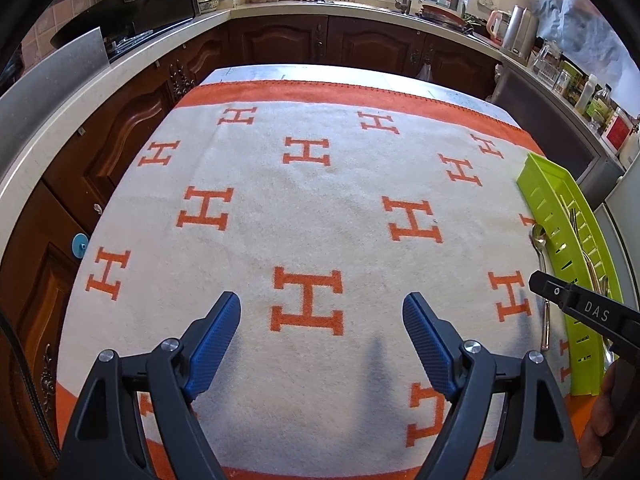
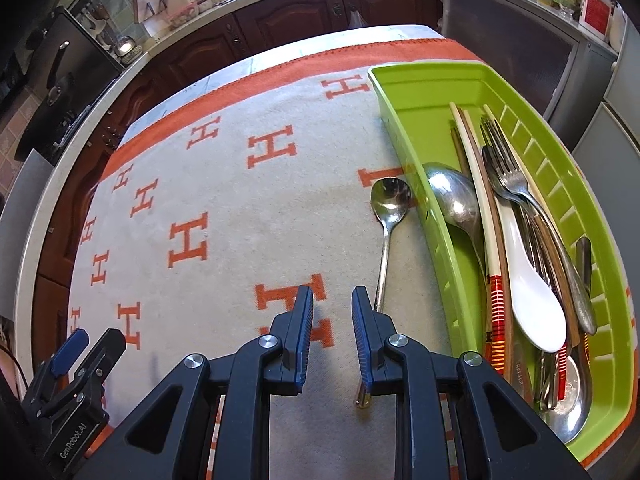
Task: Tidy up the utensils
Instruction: 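Grasp the small silver spoon on the blanket with the right tool, then carry the small spoon into the green tray with the right tool, then open the right tool to release the spoon in the tray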
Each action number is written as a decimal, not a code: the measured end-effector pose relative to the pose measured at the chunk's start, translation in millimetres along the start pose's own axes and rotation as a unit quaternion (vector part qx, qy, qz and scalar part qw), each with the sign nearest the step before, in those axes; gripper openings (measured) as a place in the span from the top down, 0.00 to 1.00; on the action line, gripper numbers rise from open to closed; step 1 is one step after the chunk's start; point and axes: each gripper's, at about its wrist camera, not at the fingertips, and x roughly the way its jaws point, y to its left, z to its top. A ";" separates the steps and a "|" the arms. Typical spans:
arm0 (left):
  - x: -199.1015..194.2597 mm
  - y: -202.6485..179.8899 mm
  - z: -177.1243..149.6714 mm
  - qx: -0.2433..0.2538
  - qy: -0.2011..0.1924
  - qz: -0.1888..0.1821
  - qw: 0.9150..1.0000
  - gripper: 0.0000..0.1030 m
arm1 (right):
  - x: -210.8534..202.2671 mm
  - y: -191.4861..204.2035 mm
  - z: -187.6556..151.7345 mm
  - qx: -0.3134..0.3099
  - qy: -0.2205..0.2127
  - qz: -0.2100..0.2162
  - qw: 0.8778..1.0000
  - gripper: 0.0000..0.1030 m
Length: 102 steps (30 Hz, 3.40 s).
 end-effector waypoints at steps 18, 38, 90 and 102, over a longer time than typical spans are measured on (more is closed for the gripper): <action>19.1 23.2 4.5 -0.034 0.012 -0.037 0.999 0.21 | 3.8 2.7 23.2 0.072 0.026 -0.116 0.990 0.80; 20.1 35.8 2.1 -0.045 0.021 -0.044 0.998 0.20 | 26.7 15.8 16.9 0.032 0.018 -0.108 0.993 0.95; -30.6 -196.7 33.1 0.099 -0.003 -0.002 0.995 0.01 | -82.8 -156.5 13.1 0.034 -0.097 0.033 0.994 0.76; -44.3 -172.6 18.4 0.087 -0.010 0.016 0.996 0.01 | -87.6 -130.0 -1.4 0.025 -0.099 0.031 0.994 0.67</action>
